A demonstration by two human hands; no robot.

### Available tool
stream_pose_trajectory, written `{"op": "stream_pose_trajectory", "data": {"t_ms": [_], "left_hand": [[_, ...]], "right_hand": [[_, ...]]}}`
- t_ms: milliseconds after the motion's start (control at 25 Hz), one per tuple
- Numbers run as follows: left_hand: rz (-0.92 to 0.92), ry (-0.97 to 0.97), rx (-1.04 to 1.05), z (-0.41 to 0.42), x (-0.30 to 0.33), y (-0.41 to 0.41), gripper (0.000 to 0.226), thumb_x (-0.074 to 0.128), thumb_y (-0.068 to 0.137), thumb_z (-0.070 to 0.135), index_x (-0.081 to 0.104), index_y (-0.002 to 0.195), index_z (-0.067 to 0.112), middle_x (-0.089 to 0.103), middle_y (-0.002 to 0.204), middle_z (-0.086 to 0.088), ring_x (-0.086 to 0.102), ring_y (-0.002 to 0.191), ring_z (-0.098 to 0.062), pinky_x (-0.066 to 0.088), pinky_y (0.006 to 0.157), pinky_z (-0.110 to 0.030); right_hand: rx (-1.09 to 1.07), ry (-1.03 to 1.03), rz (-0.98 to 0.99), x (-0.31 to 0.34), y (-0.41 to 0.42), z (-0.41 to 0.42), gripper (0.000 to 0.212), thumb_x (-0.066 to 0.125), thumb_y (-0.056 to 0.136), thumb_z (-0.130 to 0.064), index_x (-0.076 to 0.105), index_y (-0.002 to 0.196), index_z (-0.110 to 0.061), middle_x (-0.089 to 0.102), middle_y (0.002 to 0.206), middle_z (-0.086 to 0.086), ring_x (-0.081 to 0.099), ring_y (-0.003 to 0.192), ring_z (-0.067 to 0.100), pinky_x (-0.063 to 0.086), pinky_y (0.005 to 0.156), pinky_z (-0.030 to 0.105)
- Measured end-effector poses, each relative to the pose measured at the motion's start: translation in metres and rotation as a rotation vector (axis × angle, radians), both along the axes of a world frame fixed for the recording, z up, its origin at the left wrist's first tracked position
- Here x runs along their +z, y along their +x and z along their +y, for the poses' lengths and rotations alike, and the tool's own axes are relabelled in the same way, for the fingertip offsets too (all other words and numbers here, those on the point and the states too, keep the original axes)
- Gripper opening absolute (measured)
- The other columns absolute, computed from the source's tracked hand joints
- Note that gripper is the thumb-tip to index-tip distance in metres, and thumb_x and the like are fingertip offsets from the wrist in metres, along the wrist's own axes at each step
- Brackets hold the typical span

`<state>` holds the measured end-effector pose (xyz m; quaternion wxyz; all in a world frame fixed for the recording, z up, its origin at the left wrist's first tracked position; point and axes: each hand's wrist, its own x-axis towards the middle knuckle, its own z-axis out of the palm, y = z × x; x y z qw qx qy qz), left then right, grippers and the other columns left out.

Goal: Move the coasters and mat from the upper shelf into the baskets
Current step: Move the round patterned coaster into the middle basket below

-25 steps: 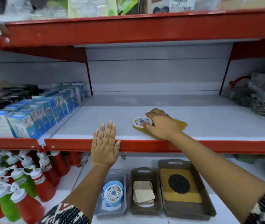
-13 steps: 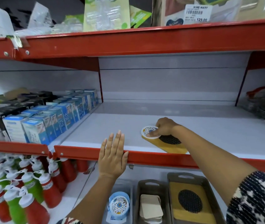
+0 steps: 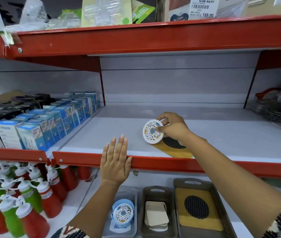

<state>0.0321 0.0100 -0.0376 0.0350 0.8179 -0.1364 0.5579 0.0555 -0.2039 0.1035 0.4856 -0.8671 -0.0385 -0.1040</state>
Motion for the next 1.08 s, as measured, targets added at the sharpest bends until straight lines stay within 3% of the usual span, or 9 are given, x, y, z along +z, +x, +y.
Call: {"op": "stream_pose_trajectory", "data": {"t_ms": [200,320,640,800,920,1080], "left_hand": [[-0.001,0.010,0.002,0.001,-0.001,0.000,0.057,0.016,0.098,0.037,0.010,0.149,0.014,0.001,0.159,0.003,0.007,0.146,-0.018,0.011,0.118,-0.038],[-0.001,0.012,0.001,0.001,0.000,0.000,0.057,0.017,0.097,0.037,0.011,0.149,0.014,0.000,0.159,0.004,0.006,0.146,-0.018,0.012,0.117,-0.038],[-0.041,0.034,0.027,0.001,-0.002,0.001,0.056,0.019,0.098,0.037,0.013,0.149,0.015,0.000,0.159,0.005,0.006,0.146,-0.016,0.014,0.117,-0.038],[-0.059,0.041,0.057,0.001,-0.001,0.003,0.055,0.020,0.097,0.037,0.022,0.147,0.013,0.026,0.151,-0.003,0.004,0.145,-0.015,0.015,0.116,-0.037],[-0.068,0.044,0.071,0.001,-0.001,0.004,0.054,0.020,0.097,0.036,0.025,0.145,0.012,0.031,0.147,-0.004,0.003,0.145,-0.014,0.014,0.116,-0.036],[-0.077,0.041,0.070,-0.001,-0.001,0.002,0.054,0.019,0.096,0.036,0.031,0.142,0.009,0.040,0.145,-0.008,0.020,0.141,-0.024,0.011,0.117,-0.034]], "right_hand": [[0.034,0.356,0.024,-0.006,-0.052,-0.008,0.030,0.072,0.077,-0.002,0.063,0.105,-0.010,0.070,0.092,0.013,0.071,0.086,0.025,0.061,0.069,0.039],[0.069,0.507,0.050,-0.018,-0.089,-0.015,0.029,0.071,0.078,-0.002,0.063,0.105,-0.008,0.073,0.086,0.008,0.073,0.073,0.016,0.060,0.059,0.030],[-0.014,0.767,0.221,-0.101,-0.149,-0.022,0.027,0.070,0.079,-0.003,0.065,0.105,-0.010,0.074,0.090,0.011,0.072,0.071,0.014,0.052,0.051,0.021],[-0.087,0.851,0.346,-0.151,-0.153,-0.014,0.032,0.068,0.080,0.000,0.062,0.111,-0.005,0.071,0.092,0.012,0.070,0.069,0.013,0.055,0.054,0.021],[-0.146,0.888,0.452,-0.185,-0.151,-0.007,0.033,0.068,0.081,-0.001,0.062,0.112,-0.005,0.072,0.089,0.008,0.070,0.066,0.009,0.055,0.053,0.020],[-0.250,0.903,0.596,-0.229,-0.146,0.001,0.035,0.068,0.080,-0.001,0.062,0.115,-0.004,0.070,0.090,0.006,0.069,0.065,0.007,0.054,0.049,0.019]]}}
